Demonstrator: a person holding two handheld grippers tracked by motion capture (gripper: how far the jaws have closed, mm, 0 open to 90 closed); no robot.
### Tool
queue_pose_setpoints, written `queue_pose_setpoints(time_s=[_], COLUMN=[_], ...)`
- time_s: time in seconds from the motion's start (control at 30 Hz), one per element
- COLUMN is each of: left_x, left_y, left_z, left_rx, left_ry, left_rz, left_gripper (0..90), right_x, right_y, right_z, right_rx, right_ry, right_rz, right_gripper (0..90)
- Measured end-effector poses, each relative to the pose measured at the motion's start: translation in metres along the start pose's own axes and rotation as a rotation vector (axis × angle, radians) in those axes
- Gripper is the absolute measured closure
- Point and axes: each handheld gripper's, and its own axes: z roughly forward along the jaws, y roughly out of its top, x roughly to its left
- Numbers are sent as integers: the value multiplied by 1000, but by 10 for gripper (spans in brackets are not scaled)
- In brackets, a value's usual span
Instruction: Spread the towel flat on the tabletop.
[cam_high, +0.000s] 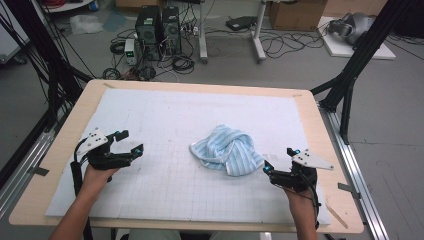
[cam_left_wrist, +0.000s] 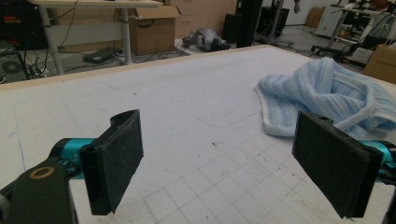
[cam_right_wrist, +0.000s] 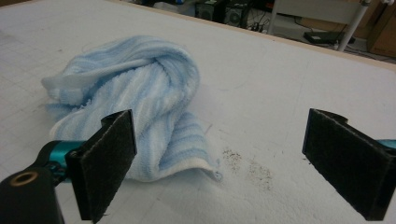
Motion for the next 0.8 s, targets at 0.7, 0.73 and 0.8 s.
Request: queue_pose_setpoints(time_s=[0.7,0.73,0.8], left_x=[-2,-2,-2], left_y=[1,1,0], left_z=[5,5,6], left_rx=[10,10,11], left_ry=[-11,-11,-12], left_rz=[2,2,-3], left_gripper=[180,181,185], right_x=[2,2,3], right_y=[-2,-2,-1], right_z=[6,7,9], right_rx=[29,29,27], right_ry=[65,71,82], right_rz=[-26,-25,-24], right_gripper=[90,90,90])
